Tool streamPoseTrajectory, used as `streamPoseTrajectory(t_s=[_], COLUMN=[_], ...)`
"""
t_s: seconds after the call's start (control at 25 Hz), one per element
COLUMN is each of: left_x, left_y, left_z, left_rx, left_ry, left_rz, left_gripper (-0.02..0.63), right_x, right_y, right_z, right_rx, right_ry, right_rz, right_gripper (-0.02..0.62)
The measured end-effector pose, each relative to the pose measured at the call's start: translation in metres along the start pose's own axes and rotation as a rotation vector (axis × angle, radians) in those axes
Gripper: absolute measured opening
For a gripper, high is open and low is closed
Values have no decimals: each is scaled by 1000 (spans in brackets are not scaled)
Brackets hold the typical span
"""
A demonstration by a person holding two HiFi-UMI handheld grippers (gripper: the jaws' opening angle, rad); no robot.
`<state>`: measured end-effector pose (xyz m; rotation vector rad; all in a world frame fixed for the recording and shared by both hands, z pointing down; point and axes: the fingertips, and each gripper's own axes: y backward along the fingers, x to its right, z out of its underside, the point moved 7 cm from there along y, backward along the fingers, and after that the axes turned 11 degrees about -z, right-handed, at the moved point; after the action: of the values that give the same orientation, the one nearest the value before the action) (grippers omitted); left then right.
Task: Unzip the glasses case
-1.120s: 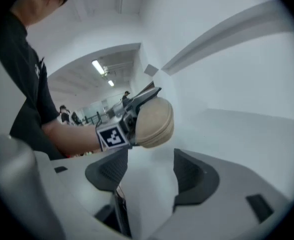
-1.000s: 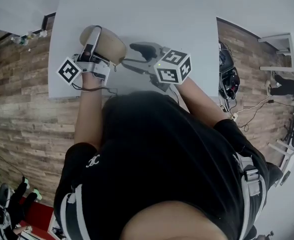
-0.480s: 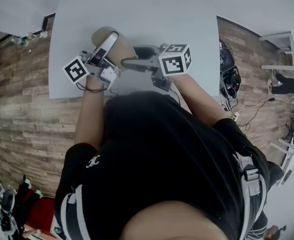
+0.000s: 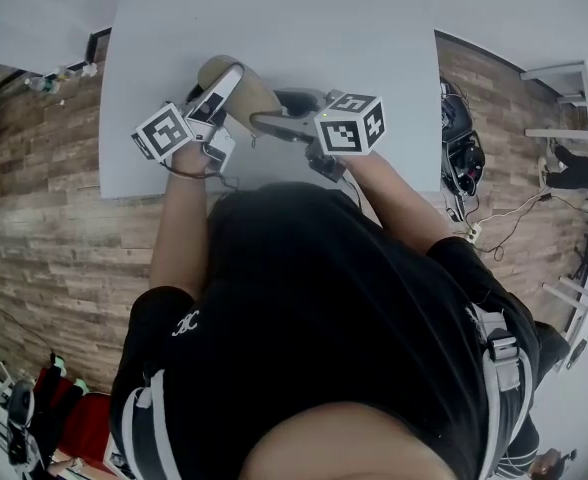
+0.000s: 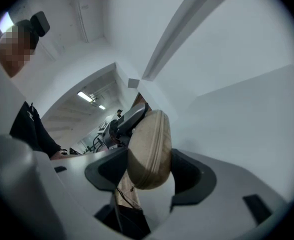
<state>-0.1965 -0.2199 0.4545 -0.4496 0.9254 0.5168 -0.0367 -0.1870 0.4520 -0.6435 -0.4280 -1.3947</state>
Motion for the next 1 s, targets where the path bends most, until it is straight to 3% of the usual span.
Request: streamPoseTrajectory(t_s=[0.12, 0.44, 0.48, 0.52, 0.56, 0.64, 0.76, 0.84, 1.0], left_x=[-14, -35, -36, -37, -38, -41, -45, -45, -34], left_y=[0, 13, 15, 16, 16, 16, 22, 25, 19], left_z=[2, 2, 2, 2, 2, 3, 5, 7, 15], left_rx=[-28, -7, 6, 21, 27, 14, 19, 14, -24], left_ry=[-104, -208, -234, -261, -285, -320, -415, -474, -576], left_rz=[-135, -363, -400, -441, -474, -520, -632, -668, -661], left_gripper=[416, 406, 337, 209, 156, 153, 3, 3, 3], right_x=[7, 40, 44, 49, 53, 60, 68, 74, 87], right_y=[3, 19, 20, 21, 22, 23, 22, 21, 20], right_z=[7, 21, 24, 27, 29, 35, 46, 52, 63], right_rx=[-27, -64, -79, -92, -102, -116, -133, -147, -177], right_ry=[33, 36, 41, 44, 44, 41, 41, 42, 25], right_rz=[83, 282, 305, 325, 342, 369, 408, 431, 463], right_gripper=[272, 272, 272, 272, 272, 272, 272, 272, 272])
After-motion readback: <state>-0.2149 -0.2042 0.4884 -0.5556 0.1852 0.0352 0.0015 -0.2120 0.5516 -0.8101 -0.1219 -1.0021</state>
